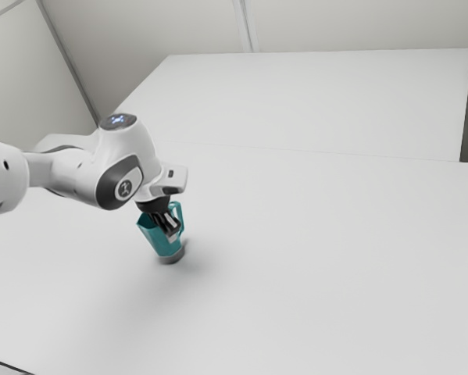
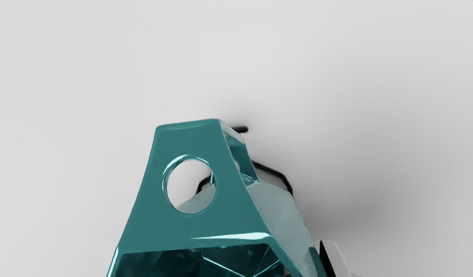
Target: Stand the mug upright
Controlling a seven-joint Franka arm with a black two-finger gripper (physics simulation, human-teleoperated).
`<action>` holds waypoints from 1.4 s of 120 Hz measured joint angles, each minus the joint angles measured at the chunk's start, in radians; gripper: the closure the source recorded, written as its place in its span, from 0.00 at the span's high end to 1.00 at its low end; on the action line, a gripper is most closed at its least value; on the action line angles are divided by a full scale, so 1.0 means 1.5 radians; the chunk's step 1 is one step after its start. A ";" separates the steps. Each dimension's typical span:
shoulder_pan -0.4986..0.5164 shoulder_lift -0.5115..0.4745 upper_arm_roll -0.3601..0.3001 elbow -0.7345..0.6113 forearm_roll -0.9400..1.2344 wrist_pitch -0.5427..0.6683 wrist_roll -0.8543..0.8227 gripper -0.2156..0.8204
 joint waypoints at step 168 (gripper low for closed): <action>-0.003 -0.057 0.002 0.037 -0.001 0.020 -0.023 0.46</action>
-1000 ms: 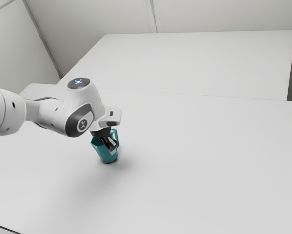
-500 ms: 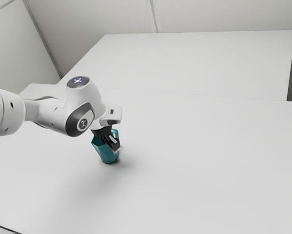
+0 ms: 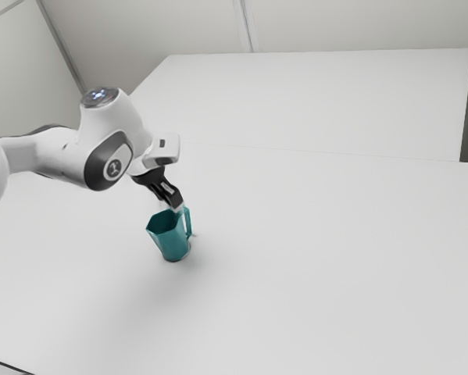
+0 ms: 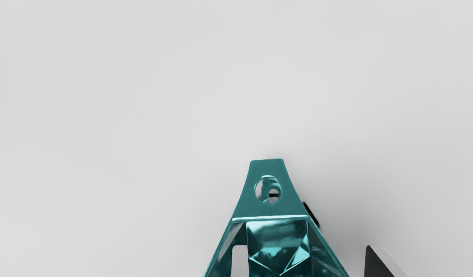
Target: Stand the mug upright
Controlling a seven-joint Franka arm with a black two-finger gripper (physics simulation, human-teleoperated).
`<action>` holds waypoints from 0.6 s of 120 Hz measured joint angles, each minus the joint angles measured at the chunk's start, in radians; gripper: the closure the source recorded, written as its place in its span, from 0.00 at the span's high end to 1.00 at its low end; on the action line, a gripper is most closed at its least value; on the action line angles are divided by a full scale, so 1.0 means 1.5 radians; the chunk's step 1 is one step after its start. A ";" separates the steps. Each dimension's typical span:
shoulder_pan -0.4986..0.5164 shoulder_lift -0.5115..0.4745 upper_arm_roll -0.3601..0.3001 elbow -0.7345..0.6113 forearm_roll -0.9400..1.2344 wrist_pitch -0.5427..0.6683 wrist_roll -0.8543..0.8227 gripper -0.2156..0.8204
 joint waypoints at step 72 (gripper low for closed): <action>0.012 0.188 0.035 0.505 -0.032 -0.448 -0.061 0.77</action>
